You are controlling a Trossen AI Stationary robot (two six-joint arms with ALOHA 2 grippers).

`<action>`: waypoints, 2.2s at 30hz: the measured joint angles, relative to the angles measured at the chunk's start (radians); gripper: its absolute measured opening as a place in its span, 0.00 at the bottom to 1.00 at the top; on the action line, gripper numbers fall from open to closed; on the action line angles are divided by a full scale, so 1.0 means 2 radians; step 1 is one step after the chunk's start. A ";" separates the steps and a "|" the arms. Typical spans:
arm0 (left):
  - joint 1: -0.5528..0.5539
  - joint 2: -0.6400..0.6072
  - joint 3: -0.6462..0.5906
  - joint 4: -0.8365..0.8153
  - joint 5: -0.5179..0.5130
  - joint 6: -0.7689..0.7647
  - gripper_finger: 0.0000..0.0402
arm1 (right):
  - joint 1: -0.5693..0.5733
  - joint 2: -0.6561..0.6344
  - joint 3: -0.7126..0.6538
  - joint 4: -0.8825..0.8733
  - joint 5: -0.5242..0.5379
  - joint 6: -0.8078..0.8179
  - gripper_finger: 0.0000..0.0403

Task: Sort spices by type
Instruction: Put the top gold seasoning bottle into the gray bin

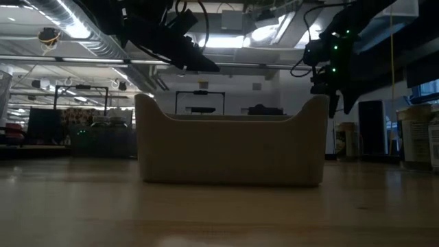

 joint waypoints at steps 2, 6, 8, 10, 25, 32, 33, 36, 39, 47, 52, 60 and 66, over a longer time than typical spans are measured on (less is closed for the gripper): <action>0.000 0.000 0.000 0.000 0.000 -0.001 0.60 | 0.001 0.007 0.000 0.001 0.001 0.009 0.79; 0.000 0.000 0.000 0.000 0.000 -0.001 0.60 | 0.001 0.020 0.000 -0.003 0.025 0.012 0.79; 0.000 0.000 0.000 0.000 0.000 -0.001 0.60 | 0.001 0.028 0.000 -0.003 0.027 0.012 0.79; 0.000 0.000 0.000 0.000 0.000 -0.001 0.60 | 0.001 0.035 0.000 -0.003 0.027 0.014 0.79; 0.000 0.000 0.000 0.000 0.000 -0.001 0.60 | 0.001 0.069 0.000 -0.019 0.057 0.035 0.79; 0.000 0.000 0.000 0.000 0.000 -0.001 0.60 | 0.001 0.069 0.000 -0.016 0.038 0.033 0.79; 0.000 0.000 0.000 0.000 0.000 -0.001 0.60 | 0.001 0.069 0.001 -0.016 0.036 0.033 0.79; 0.000 0.000 0.000 0.000 0.000 -0.001 0.60 | 0.001 0.069 0.001 -0.017 0.021 0.026 0.79; 0.000 0.000 0.000 0.000 0.000 -0.001 0.60 | 0.001 0.069 0.001 -0.017 0.015 0.024 0.79; 0.000 0.000 0.000 0.000 0.000 -0.001 0.60 | 0.001 0.069 0.001 -0.016 -0.058 0.017 0.79; 0.000 0.000 0.000 0.000 0.000 -0.001 0.60 | 0.001 0.070 -0.001 -0.015 -0.099 0.010 0.79; 0.000 0.000 0.000 0.000 0.000 -0.001 0.60 | 0.002 0.070 -0.001 -0.012 -0.099 0.009 0.79; 0.000 0.000 0.000 0.000 0.000 -0.001 0.60 | 0.002 0.070 -0.001 -0.016 -0.107 0.009 0.79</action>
